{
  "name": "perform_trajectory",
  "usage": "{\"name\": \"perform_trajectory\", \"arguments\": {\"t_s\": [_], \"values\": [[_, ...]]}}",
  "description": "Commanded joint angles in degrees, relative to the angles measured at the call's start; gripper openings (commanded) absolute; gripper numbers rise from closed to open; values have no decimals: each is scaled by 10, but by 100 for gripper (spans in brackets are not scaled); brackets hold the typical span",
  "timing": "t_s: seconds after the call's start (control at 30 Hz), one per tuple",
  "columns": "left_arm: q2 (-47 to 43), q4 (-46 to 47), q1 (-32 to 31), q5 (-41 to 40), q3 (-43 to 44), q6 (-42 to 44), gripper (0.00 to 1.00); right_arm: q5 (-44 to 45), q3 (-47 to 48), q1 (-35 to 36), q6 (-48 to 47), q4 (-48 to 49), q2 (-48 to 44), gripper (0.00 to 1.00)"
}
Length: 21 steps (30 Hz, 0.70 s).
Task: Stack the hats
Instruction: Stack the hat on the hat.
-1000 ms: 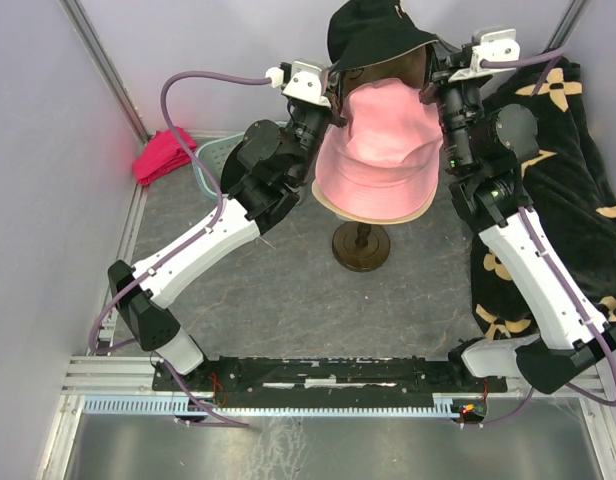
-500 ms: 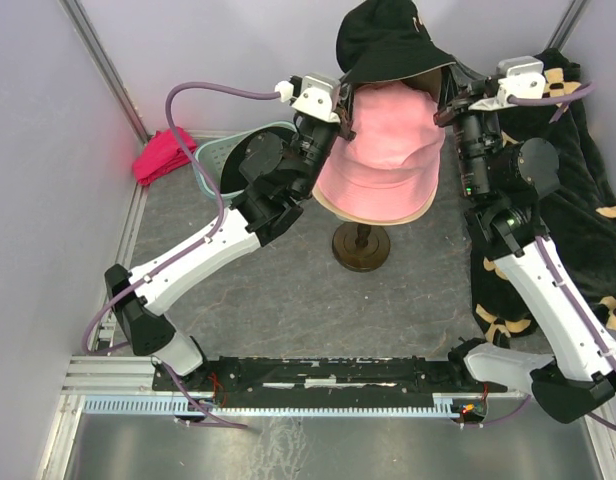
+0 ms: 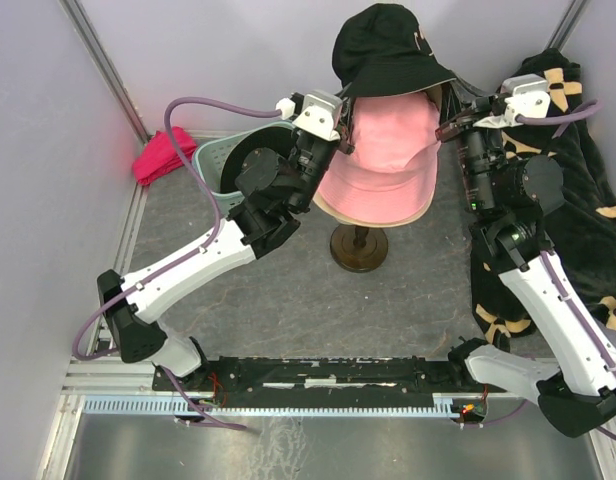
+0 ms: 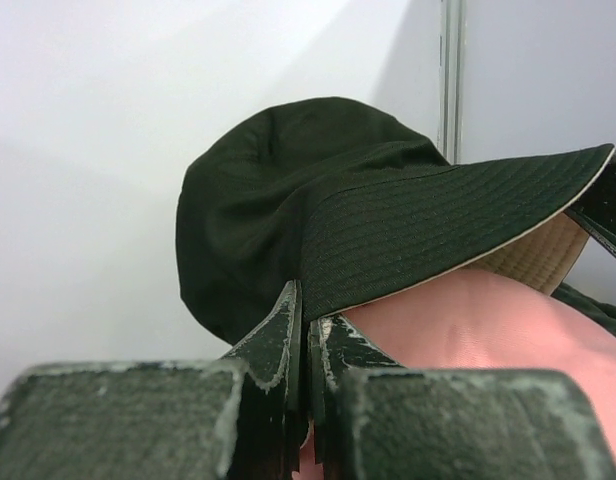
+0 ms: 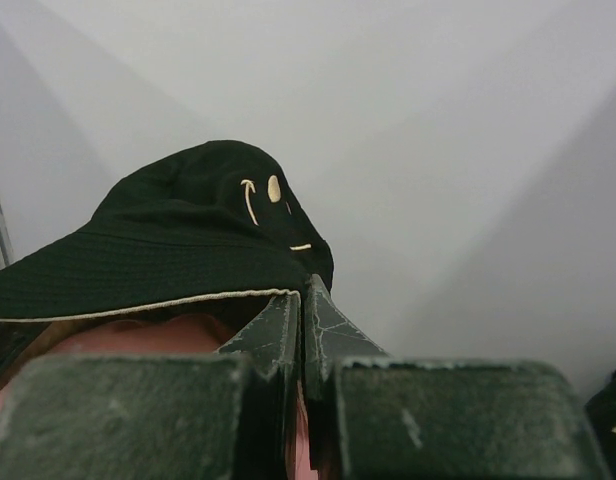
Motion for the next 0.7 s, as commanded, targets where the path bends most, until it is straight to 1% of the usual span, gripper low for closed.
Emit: {"name": "perform_trajectory", "arguments": {"t_s": [0.0, 0.47, 0.67], "values": [[-49, 72, 3, -52, -6, 31, 3, 47, -5, -9, 6, 52, -31, 2], [-89, 95, -2, -56, -57, 39, 3, 49, -54, -8, 16, 49, -66, 2], [-105, 85, -9, -52, -75, 41, 3, 47, -73, -8, 23, 47, -84, 2]]}}
